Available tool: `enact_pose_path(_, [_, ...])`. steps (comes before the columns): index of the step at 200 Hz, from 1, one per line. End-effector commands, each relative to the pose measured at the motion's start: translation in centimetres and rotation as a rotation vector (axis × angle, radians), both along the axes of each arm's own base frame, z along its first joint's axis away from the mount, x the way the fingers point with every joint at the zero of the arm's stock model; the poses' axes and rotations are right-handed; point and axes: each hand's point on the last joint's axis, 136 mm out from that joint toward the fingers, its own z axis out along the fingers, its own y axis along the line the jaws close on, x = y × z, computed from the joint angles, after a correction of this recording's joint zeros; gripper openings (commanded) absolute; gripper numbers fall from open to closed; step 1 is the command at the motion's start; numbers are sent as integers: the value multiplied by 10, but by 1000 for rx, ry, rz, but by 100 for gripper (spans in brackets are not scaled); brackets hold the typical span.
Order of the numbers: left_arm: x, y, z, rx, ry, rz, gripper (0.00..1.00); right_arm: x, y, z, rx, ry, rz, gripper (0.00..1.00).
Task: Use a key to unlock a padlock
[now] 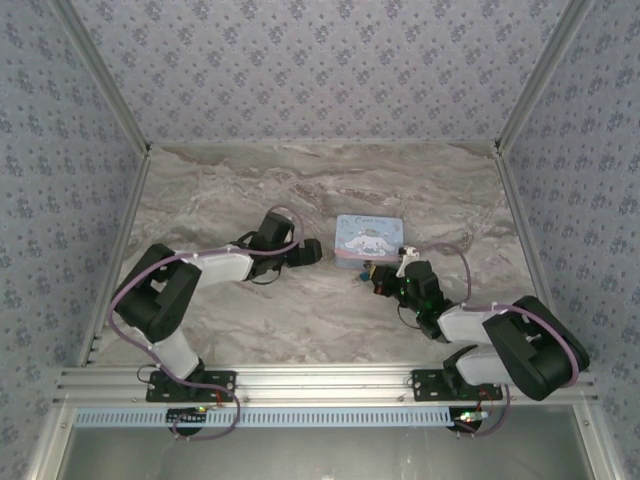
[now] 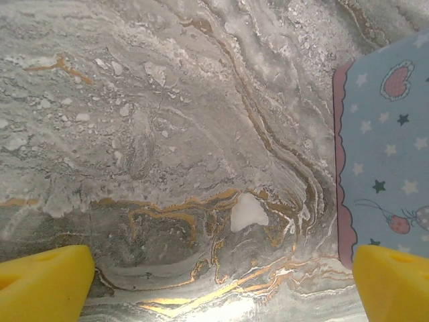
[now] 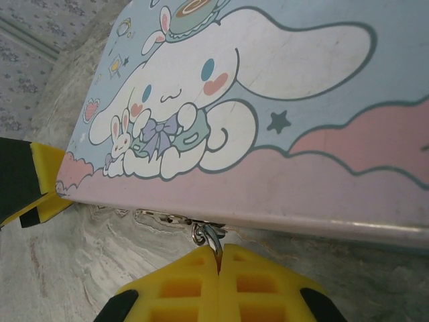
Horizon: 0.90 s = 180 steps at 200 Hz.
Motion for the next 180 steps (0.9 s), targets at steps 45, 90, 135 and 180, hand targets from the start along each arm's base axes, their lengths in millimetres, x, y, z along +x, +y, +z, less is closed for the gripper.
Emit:
enact_pose_path(45, [-7,-4,21,-35,-35,-16,99,-7,-22,-24,-17,123,-92,0])
enact_pose_path(90, [-5,-29,62,-73,-118,-78,100,-5,-29,-24,58,172,-134,0])
enact_pose_path(135, [-1,-56,73,-93,-133,-137,100,-4,-39,-22,80,176,-151,0])
enact_pose_path(180, [2,-94,71,-112,-119,-214,99,-5,-39,-16,60,154,-126,0])
